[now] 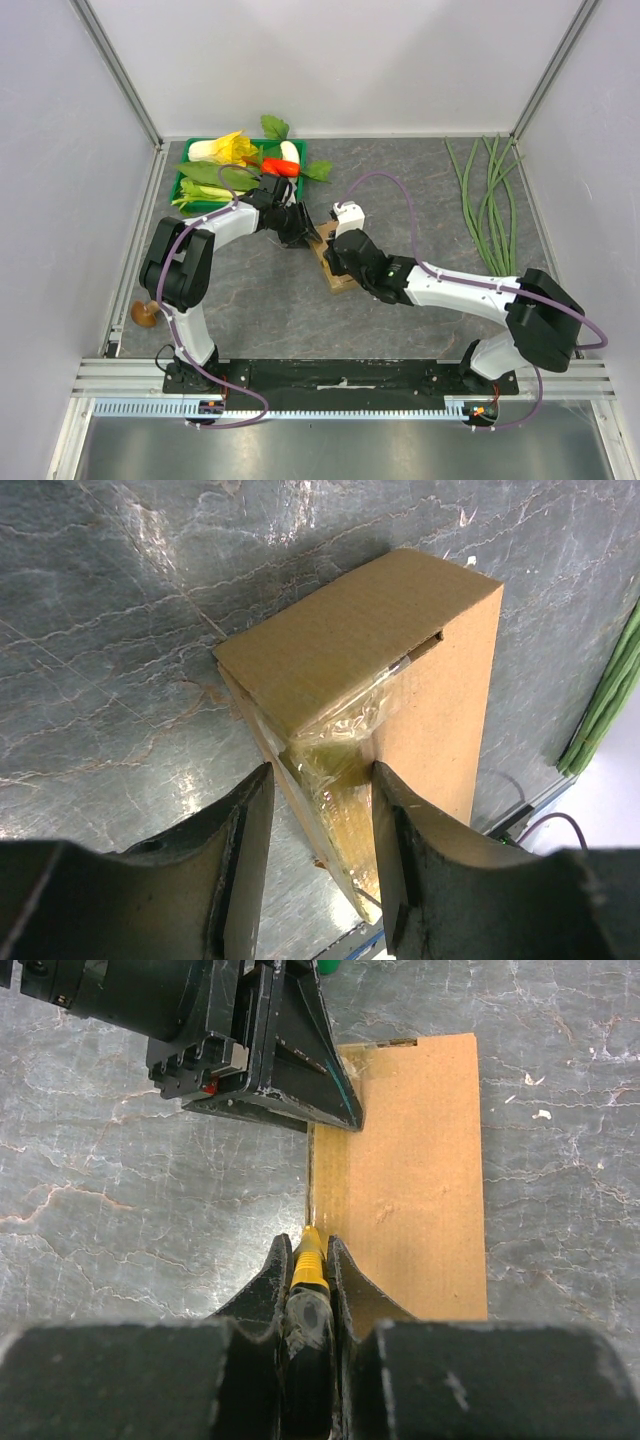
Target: Unpack the express box
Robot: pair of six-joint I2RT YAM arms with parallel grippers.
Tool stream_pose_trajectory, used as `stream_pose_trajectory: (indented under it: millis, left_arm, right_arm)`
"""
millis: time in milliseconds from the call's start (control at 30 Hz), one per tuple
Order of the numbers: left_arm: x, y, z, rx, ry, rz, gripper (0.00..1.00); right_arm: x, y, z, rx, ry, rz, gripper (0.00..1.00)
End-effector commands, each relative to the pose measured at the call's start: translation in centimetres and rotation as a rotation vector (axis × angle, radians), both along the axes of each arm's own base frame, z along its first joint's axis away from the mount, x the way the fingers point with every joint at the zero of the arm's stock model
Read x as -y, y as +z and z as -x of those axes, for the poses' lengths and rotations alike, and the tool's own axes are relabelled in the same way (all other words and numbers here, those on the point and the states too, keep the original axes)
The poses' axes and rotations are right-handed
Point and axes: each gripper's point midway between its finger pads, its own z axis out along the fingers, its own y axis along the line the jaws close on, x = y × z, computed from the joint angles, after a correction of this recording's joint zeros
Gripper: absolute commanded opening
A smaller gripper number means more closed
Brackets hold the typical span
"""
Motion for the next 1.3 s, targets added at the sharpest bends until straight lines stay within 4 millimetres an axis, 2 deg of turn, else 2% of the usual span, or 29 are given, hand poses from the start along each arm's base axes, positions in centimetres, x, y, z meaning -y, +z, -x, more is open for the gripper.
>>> stream_pose_trajectory:
  millis: [0, 267, 400, 667, 900, 1067, 1267]
  left_arm:
    - [-3.0, -4.4, 1.8, -0.111, 0.037, -0.170, 0.49]
    - [-3.2, -4.6, 1.8, -0.111, 0.034, -0.175, 0.49]
    - [-3.0, -4.7, 1.7, -0.104, 0.010, -0.167, 0.48]
    - [-2.9, -4.6, 1.9, -0.092, -0.016, -0.157, 0.50]
    - [-2.9, -4.8, 2.1, -0.095, -0.025, -0.157, 0.51]
    - [-3.0, -4.9, 2.1, -0.095, -0.028, -0.161, 0.51]
    - [-3.1, -5.2, 2.4, -0.103, -0.030, -0.165, 0.51]
  right_arm:
    - [2.2, -3.0, 2.6, -0.084, 0.051, 0.126, 0.00]
    - [2.3, -3.0, 3.4, -0.095, 0.092, 0.133, 0.00]
    - [2.1, -4.2, 3.3, -0.102, 0.111, 0.161, 0.00]
    - [0.7, -4.1, 1.0, -0.034, 0.097, 0.197, 0.00]
    - [-0.4, -2.3, 0.1, -0.004, 0.085, 0.164, 0.00]
    - [0.1, 0.6, -0.6, 0.046, 0.036, 0.124, 0.00]
    - [0.6, 2.5, -1.0, 0.078, -0.009, 0.088, 0.00]
